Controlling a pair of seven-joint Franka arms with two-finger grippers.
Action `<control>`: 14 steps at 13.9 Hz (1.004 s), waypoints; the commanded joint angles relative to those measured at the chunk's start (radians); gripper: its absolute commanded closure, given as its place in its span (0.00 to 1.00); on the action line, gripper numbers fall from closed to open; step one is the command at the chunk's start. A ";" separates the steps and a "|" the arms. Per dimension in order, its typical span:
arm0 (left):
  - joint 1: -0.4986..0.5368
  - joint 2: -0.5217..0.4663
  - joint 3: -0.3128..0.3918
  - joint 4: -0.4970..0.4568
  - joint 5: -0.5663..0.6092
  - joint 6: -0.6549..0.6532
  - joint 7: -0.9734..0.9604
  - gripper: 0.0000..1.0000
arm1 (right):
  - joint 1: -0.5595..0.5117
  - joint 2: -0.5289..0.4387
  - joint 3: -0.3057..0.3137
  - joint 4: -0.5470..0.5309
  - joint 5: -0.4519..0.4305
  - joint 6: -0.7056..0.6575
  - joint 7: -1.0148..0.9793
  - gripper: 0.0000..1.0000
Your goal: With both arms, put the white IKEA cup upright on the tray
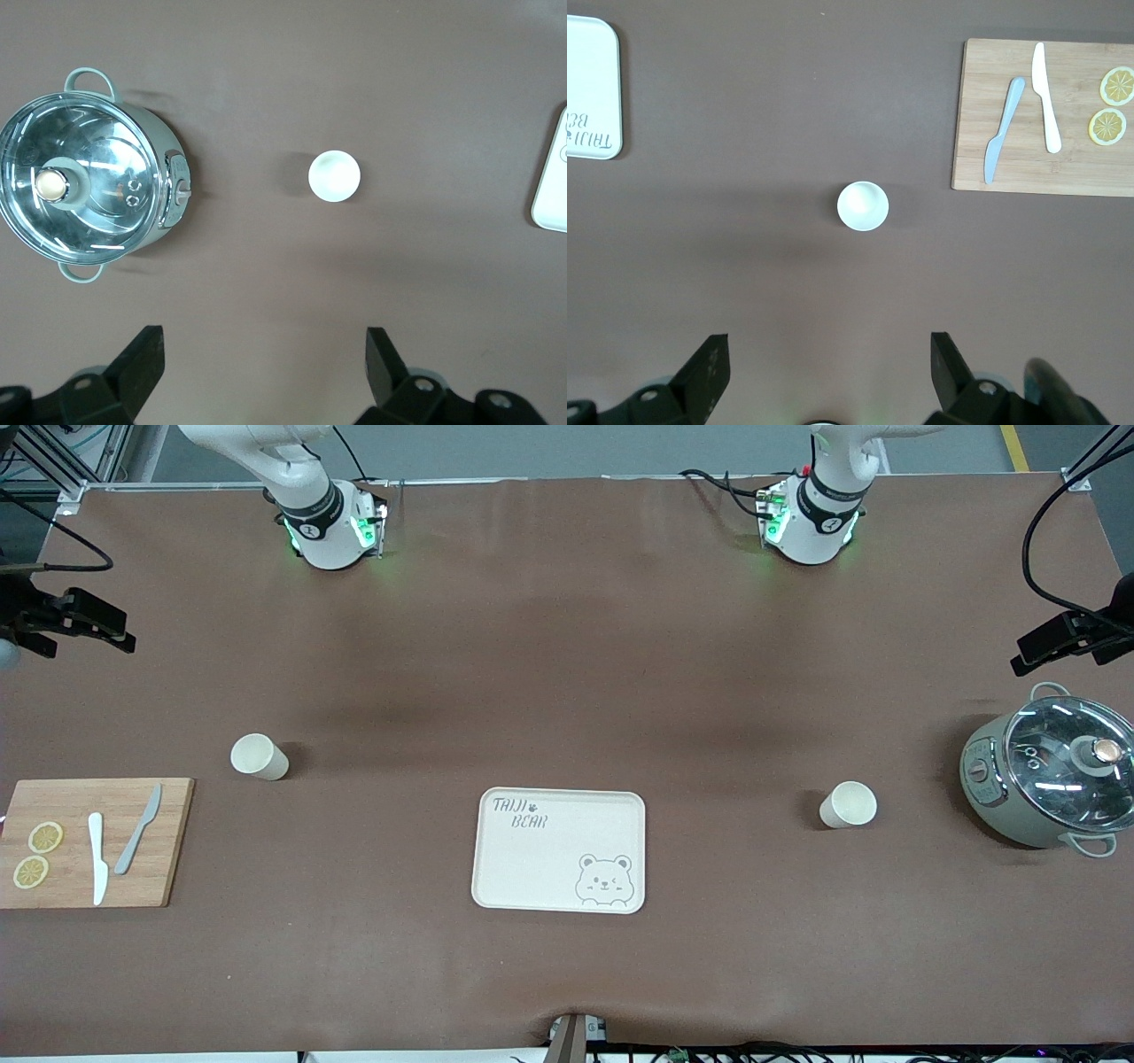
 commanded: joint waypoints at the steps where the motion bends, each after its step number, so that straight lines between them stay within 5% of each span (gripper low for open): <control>1: -0.012 0.003 -0.002 0.020 0.067 -0.018 -0.003 0.00 | -0.010 0.001 0.005 0.003 0.016 -0.010 0.007 0.00; 14: -0.010 0.149 -0.008 0.015 0.055 0.086 -0.004 0.00 | -0.007 0.001 0.005 0.006 0.016 -0.008 0.007 0.00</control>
